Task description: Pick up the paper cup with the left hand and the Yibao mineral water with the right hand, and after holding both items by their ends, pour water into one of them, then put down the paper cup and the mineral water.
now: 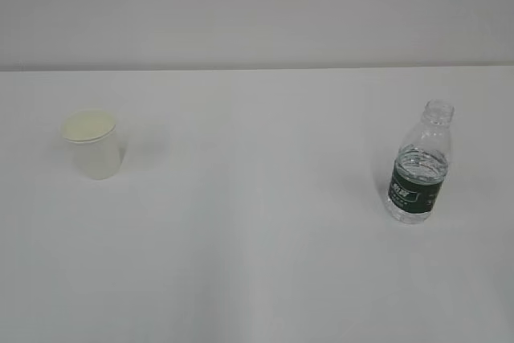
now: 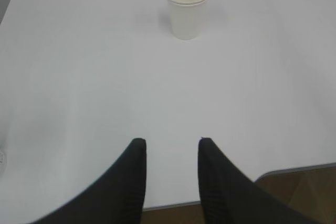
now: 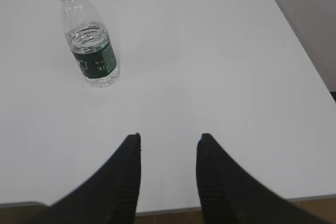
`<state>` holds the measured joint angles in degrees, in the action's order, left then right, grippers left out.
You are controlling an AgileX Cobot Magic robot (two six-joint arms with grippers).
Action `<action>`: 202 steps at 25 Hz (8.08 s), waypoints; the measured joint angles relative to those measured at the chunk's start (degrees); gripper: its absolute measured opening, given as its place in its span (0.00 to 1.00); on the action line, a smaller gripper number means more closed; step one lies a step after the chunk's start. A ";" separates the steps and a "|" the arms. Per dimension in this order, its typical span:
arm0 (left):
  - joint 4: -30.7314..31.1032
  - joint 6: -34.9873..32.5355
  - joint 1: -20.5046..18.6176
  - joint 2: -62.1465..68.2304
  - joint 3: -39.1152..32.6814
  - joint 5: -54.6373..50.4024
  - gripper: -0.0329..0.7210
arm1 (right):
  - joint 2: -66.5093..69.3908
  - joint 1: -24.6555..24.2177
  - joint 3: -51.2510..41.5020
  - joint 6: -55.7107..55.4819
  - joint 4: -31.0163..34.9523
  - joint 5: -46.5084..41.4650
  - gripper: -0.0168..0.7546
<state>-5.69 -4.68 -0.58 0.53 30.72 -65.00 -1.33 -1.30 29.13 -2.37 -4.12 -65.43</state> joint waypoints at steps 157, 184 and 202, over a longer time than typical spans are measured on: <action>-2.22 -1.00 12.43 43.66 -10.39 78.67 0.70 | 32.71 6.37 -3.28 16.50 13.58 54.68 0.62; 12.56 14.74 12.43 62.05 -14.14 100.90 0.67 | 40.21 11.46 -17.29 9.87 12.76 77.48 0.62; 8.50 15.08 12.43 77.86 -21.66 120.72 0.66 | 60.62 11.46 -18.80 -1.79 -2.48 98.53 0.62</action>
<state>2.81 10.40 11.84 78.39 9.07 55.73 59.28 10.16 10.33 -4.15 -6.60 33.10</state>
